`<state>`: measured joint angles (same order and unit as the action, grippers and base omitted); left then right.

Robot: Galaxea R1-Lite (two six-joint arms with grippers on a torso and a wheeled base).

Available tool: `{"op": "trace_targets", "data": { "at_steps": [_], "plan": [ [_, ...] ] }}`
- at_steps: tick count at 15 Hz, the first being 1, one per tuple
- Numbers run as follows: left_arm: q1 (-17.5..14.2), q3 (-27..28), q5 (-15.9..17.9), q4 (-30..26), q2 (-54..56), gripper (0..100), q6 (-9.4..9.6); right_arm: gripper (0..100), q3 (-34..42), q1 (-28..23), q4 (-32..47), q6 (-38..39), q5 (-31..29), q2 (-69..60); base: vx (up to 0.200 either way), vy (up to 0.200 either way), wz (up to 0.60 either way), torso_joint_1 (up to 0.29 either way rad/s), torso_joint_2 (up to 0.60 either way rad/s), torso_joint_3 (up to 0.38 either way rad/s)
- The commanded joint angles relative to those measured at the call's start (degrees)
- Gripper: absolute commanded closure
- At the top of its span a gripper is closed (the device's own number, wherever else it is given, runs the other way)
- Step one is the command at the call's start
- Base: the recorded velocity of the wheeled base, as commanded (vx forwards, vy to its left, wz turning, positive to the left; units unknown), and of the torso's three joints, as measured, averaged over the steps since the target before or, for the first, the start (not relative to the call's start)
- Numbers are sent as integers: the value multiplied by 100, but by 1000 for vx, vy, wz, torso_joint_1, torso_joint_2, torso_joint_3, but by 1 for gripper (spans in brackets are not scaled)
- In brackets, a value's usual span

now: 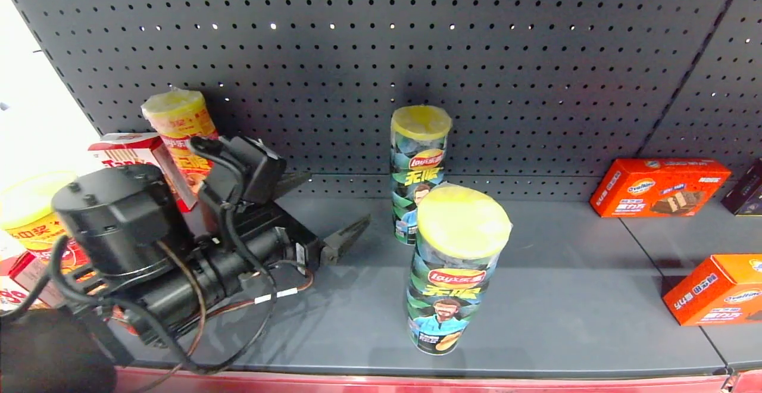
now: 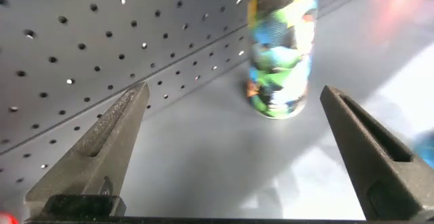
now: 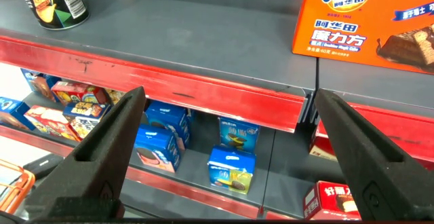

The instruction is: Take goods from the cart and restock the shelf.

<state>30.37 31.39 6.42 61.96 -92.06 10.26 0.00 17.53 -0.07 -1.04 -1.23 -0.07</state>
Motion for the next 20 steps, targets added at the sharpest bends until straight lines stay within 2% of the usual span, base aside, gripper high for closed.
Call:
{"op": "trace_targets", "data": {
  "at_steps": [1,2,4,7,8,9,10,11,14,15,16,18,20],
  "plan": [
    [294,-757,17,35,1340,0,-104,0,0,5,-1,-2,0,7,0,0,0,0,0,0],
    [321,-1082,26,61,1613,0,-95,0,0,5,-1,-2,0,7,0,0,0,0,0,0],
    [664,-2058,-36,0,2676,0,-121,0,0,5,-1,-2,0,7,0,0,0,0,0,0],
    [716,-2849,-36,-176,3959,0,-139,0,0,5,-1,-2,0,7,0,0,0,0,0,0],
    [637,-3139,-27,-659,4891,0,-191,0,0,5,-1,-2,0,7,0,0,0,0,0,0],
    [532,-3139,-36,-1125,5357,0,-218,0,0,5,-1,-2,0,7,0,0,0,0,0,0],
    [-154,-3139,8,-2224,6288,0,-235,0,0,5,-1,-2,0,7,0,0,0,0,0,0],
    [-453,-3139,8,-2848,6851,0,-244,0,0,5,-1,-2,0,7,0,0,0,0,0,0],
    [-1252,-3139,8,-3876,7633,0,-341,0,0,5,-1,-2,0,7,0,0,0,0,0,0],
    [-1762,-3139,8,-4439,7993,0,-350,0,0,5,-1,-2,0,7,0,0,0,0,0,0],
    [-2017,-3139,8,-4869,8345,0,-341,0,0,5,-1,-2,0,7,0,0,0,0,0,0],
    [-2228,-3139,8,-5572,8723,0,-306,0,0,5,-1,-2,0,7,0,0,0,0,0,0],
    [-2246,-3139,26,-5836,8714,0,-323,0,0,5,-1,-2,0,7,0,0,0,0,0,0]
  ]
}}
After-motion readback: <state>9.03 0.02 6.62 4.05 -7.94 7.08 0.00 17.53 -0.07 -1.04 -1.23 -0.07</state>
